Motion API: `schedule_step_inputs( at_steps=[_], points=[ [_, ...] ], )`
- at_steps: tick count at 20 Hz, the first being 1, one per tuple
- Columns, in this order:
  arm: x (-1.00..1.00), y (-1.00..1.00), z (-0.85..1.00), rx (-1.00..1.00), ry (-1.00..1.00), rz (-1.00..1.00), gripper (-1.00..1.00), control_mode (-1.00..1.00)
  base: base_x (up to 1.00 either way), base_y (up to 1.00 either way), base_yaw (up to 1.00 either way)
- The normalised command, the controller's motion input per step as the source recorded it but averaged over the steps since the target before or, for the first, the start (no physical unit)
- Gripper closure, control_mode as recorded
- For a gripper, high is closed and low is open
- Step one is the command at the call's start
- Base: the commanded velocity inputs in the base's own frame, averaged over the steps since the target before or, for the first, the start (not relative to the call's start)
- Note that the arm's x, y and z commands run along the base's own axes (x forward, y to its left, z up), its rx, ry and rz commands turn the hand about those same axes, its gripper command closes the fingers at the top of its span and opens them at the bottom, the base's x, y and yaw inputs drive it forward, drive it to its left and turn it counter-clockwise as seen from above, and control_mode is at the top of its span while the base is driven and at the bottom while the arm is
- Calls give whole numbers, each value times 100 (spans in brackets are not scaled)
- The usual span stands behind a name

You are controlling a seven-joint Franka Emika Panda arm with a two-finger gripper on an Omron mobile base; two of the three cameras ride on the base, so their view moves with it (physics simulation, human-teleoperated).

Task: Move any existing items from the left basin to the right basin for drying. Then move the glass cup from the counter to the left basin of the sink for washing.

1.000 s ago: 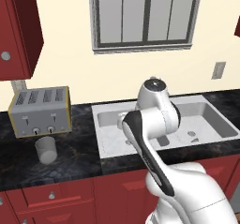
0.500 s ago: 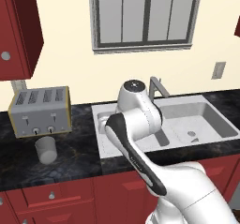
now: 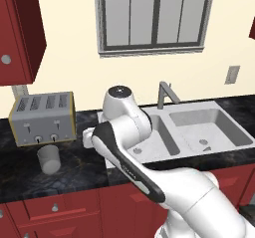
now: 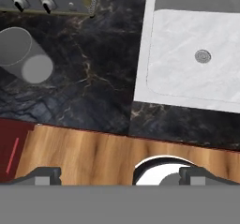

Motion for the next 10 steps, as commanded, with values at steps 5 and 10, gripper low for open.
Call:
schedule_step_inputs(
  at_steps=[5,10],
  points=[
    [0,65,0,0,5,9,-100,-100,0,0,0],
    [10,57,0,0,4,6,-100,-100,0,0,0]
  ],
)
